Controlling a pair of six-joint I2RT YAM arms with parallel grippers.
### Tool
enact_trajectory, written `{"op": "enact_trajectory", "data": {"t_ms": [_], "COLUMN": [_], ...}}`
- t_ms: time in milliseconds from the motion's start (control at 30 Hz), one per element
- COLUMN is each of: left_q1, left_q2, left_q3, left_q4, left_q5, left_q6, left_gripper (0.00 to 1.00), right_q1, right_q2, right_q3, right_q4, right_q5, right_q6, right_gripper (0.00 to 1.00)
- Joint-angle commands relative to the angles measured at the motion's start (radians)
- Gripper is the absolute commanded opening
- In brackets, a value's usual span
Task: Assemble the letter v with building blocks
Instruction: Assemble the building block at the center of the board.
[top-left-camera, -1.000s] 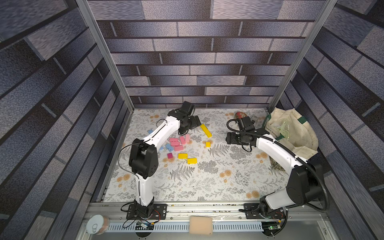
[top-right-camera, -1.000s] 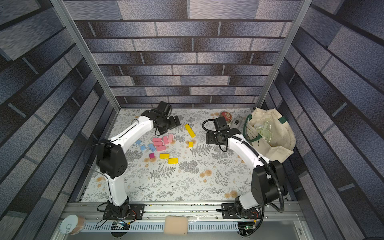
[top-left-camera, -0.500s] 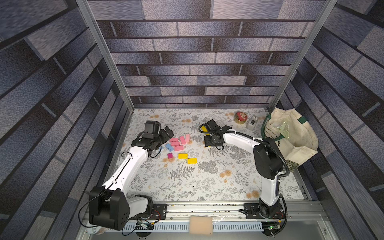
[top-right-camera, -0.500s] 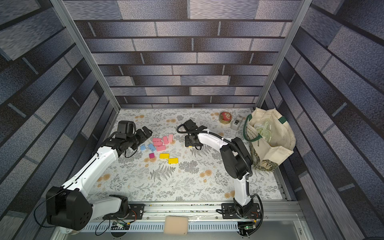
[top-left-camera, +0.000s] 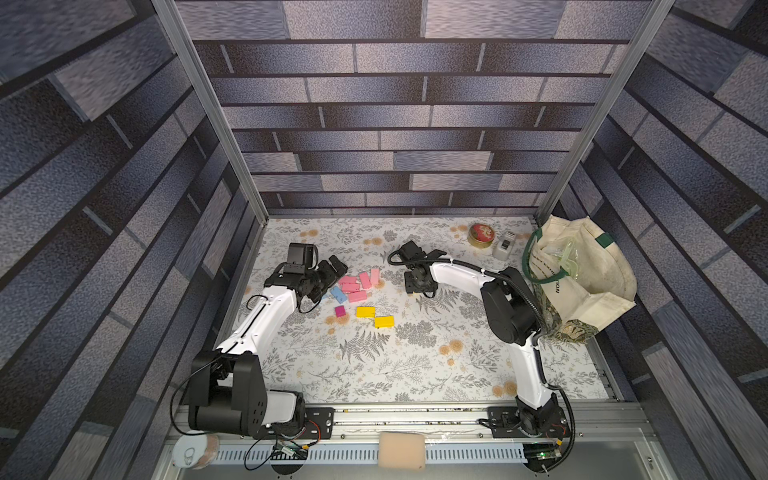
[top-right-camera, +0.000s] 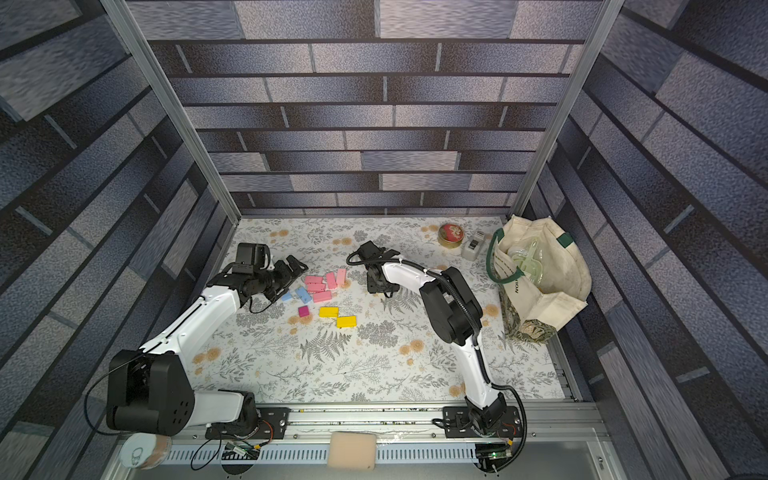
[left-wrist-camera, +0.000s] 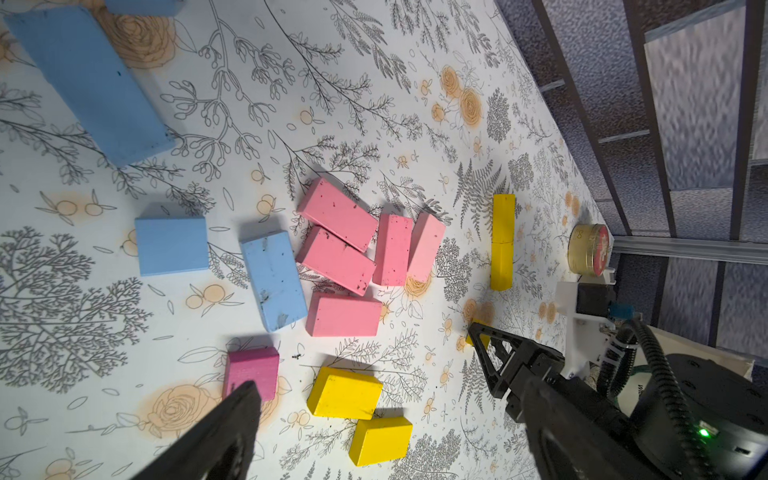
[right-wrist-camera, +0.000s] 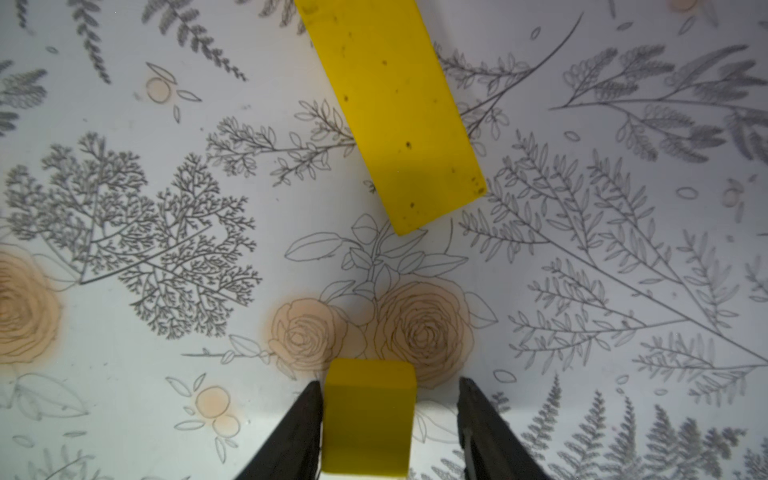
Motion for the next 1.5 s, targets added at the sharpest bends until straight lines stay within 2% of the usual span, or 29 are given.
{"op": "enact_trajectory", "data": {"t_ms": [0,167,300,433,567,700,800,1033,1233,1467], "left_q1": [0.005,0.008,0.009,0.008,0.008,0.012,0.020,0.027,0.031,0.041], "left_q2": [-0.005,0.001,0.008,0.012,0.005,0.020,0.030,0.048,0.098,0.112], "left_q3": [-0.015,-0.029,-0.037,-0.028,-0.039,-0.046,-0.049,-0.068,-0.068,-0.072], "left_q4": [0.025,0.037,0.057,0.047,0.064,0.080,0.075,0.096,0.115,0.121], "left_q5": [0.033,0.045,0.063,0.079,0.088,0.104,0.130,0.160,0.206,0.209], "left_q6": [0.000,-0.014,-0.028,-0.026,-0.042,-0.066,-0.077,-0.110,-0.140,-0.151], "left_gripper": [1.00,1.00,1.00,1.00,1.00,1.00,1.00,1.00,1.00,1.00], "right_q1": [0.007,0.008,0.006,-0.021,-0.090,-0.143,-0.192,-0.210,-0.209,-0.201], "right_q2": [0.037,0.039,0.016,-0.044,-0.094,-0.087,-0.088,-0.055,-0.019,0.019], "right_q3": [0.031,0.021,-0.015,-0.075,-0.108,-0.084,-0.079,-0.026,0.008,0.049], "right_q4": [-0.050,-0.057,-0.035,-0.014,-0.049,-0.092,-0.071,-0.075,-0.052,-0.043], "right_q5": [0.024,0.014,-0.035,-0.114,-0.242,-0.217,-0.285,-0.303,-0.319,-0.314], "right_q6": [-0.025,-0.082,-0.161,-0.321,-0.493,-0.624,-0.662,-0.751,-0.727,-0.684], "right_gripper": [0.47,0.43,0.35,0.28,0.28,0.28,0.29,0.29,0.29,0.32]}}
